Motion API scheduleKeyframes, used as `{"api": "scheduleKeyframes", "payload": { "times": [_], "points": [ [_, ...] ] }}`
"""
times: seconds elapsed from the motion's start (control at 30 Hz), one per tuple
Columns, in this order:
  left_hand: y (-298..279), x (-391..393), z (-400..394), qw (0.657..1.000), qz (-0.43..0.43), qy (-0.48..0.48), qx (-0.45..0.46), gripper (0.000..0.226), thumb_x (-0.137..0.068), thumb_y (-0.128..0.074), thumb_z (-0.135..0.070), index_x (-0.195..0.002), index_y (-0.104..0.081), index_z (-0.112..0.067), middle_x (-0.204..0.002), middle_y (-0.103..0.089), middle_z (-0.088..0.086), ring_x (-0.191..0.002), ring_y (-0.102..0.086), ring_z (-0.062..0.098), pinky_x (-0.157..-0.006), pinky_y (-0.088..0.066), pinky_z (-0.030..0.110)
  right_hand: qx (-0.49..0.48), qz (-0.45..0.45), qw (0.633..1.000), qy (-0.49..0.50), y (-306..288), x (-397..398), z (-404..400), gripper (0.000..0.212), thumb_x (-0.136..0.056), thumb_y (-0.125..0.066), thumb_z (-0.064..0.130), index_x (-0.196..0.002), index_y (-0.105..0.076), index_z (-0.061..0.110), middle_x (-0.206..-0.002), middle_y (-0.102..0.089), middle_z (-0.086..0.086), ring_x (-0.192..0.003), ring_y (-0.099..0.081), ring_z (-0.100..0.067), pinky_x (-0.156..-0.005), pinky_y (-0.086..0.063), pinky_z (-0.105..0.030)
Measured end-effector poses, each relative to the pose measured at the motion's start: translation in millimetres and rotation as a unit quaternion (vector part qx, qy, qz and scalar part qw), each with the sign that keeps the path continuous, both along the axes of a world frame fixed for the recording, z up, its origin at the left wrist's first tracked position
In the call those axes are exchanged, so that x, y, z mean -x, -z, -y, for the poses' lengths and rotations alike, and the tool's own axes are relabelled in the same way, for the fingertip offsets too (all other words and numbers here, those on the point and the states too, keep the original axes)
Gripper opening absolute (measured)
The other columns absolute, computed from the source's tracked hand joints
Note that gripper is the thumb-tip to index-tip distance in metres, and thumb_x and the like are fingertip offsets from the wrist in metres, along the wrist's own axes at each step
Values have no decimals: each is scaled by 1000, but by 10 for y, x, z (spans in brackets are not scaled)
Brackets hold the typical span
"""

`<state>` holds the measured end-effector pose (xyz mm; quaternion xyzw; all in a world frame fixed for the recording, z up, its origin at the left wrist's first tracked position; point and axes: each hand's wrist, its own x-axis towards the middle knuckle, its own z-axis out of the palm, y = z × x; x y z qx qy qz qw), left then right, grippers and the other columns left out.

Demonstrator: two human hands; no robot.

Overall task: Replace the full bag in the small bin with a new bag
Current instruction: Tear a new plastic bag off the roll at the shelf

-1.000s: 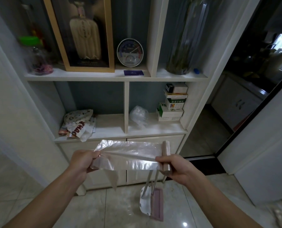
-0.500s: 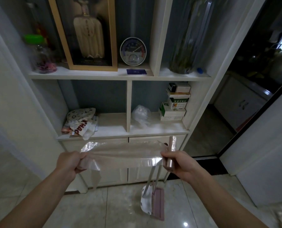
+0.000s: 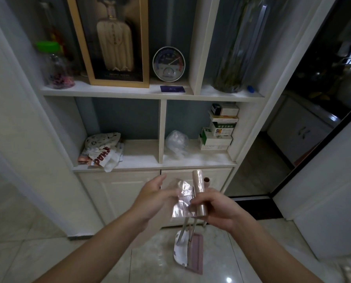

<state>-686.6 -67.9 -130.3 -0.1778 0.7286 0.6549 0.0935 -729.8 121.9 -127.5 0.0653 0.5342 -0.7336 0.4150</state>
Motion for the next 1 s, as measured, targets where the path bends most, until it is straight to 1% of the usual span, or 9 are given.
{"api": "scheduleKeyframes", "payload": {
  "times": [0.07,0.13,0.2,0.27,0.4,0.47,0.6,0.77,1.0],
  "points": [
    [23,34,-118,1000,7,13,-28,100,-62,-85,-20,-149,-35,-19,-144,-48,7,-123,-55,25,-99,-50,41,7,0,1000,-23,-12,-3,25,28,-70,-63,-7,-97,-67,-7,-93,-64,-21,-83,-60,-27,-85,-50,-40],
    [42,40,-183,999,19,0,-30,96,-58,-83,-11,-145,-40,-12,-125,-61,18,-107,-66,26,-89,-56,39,18,6,999,-30,-41,-17,35,39,-71,-61,-5,-109,-65,-13,-109,-59,-28,-99,-57,-35,-104,-41,-49],
    [72,35,-197,999,23,-7,-29,79,-63,-80,-5,-137,-50,-10,-102,-71,19,-86,-72,27,-77,-56,38,22,3,999,-27,-33,-18,21,34,-75,-59,-5,-107,-68,-11,-113,-60,-28,-102,-58,-34,-110,-36,-49],
    [59,15,-198,999,23,-2,-33,64,-70,-77,4,-130,-57,-9,-87,-75,19,-73,-71,29,-70,-52,39,29,-1,999,-26,-48,-42,8,26,-80,-58,-5,-102,-72,-7,-110,-65,-26,-98,-64,-32,-106,-42,-46],
    [49,-2,-193,999,24,15,-28,58,-70,-72,13,-124,-62,-7,-84,-76,17,-69,-66,27,-60,-46,34,31,16,999,9,-42,-69,-1,19,-88,-56,-7,-102,-68,-7,-99,-71,-23,-85,-71,-28,-83,-59,-39],
    [46,-8,-190,999,24,15,-24,61,-71,-71,16,-127,-60,-6,-83,-76,16,-68,-67,24,-55,-48,28,16,14,1000,11,-37,-81,7,20,-85,-63,-3,-105,-67,-6,-99,-71,-21,-85,-71,-26,-81,-59,-37],
    [-16,-50,-185,1000,4,12,-9,68,-72,-75,12,-133,-56,-11,-87,-77,11,-81,-73,22,-73,-58,31,-40,-6,999,-14,-21,-79,18,20,-79,-72,-2,-99,-71,-1,-93,-73,-16,-82,-71,-22,-75,-58,-34],
    [-87,-71,-68,999,-15,-24,20,60,-69,-73,16,-121,-65,-13,-74,-68,13,-64,-64,20,-62,-51,31,-85,-12,996,4,4,-31,-56,37,-76,-73,-6,-112,-62,-7,-87,-69,-15,-75,-67,-20,-67,-57,-32],
    [-99,-108,127,998,-11,-45,38,54,-69,-67,23,-111,-68,-11,-64,-64,11,-50,-57,18,-39,-40,21,-68,-15,997,-12,-92,-27,-137,24,-84,-68,1,-107,-64,1,-84,-67,-10,-72,-67,-17,-66,-57,-29]
  ]
}}
